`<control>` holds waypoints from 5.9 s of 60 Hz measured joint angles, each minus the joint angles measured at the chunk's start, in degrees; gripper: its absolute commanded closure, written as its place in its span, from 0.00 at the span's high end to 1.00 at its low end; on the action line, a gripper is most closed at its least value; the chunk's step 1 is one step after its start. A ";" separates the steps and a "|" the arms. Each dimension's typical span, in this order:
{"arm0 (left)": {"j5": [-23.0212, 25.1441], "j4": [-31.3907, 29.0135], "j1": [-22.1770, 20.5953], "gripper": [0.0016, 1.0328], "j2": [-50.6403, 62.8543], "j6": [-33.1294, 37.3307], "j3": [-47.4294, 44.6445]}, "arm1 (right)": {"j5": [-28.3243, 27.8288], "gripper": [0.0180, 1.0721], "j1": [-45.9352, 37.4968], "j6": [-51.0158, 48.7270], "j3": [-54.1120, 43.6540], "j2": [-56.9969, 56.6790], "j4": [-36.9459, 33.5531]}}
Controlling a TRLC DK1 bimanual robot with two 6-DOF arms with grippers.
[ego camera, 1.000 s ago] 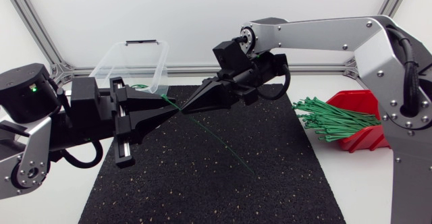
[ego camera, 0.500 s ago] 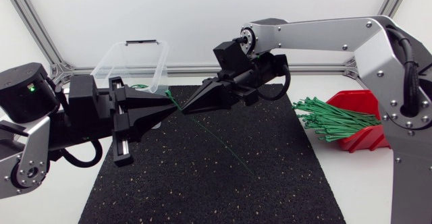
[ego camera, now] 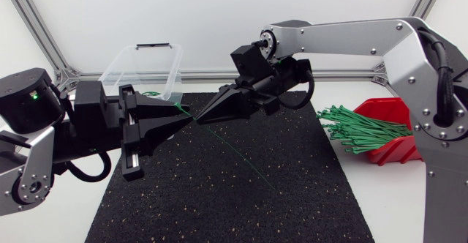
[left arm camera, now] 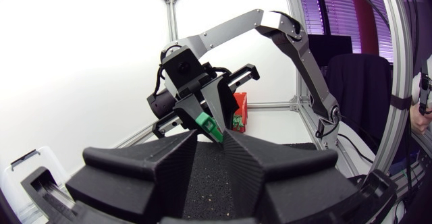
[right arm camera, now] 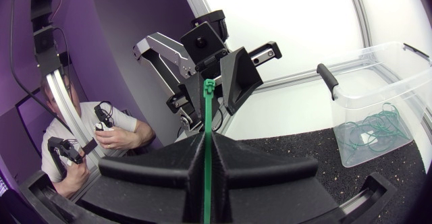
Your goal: Take a green cable tie from the red box, thread the tail through the head to close it, then place it in the transparent bin on the left.
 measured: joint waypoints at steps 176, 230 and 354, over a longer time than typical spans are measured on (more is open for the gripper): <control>-0.39 -3.15 -1.36 0.03 0.70 -1.46 1.49 | -0.81 0.15 -0.37 -1.68 -0.11 0.44 -0.20; -1.44 -30.69 1.29 0.03 -9.60 2.67 8.63 | 2.97 0.73 -3.91 -0.96 2.08 0.31 -0.20; -23.96 -44.17 -4.96 0.03 -4.81 1.25 18.80 | 76.56 0.60 19.15 77.53 -40.11 -36.02 86.79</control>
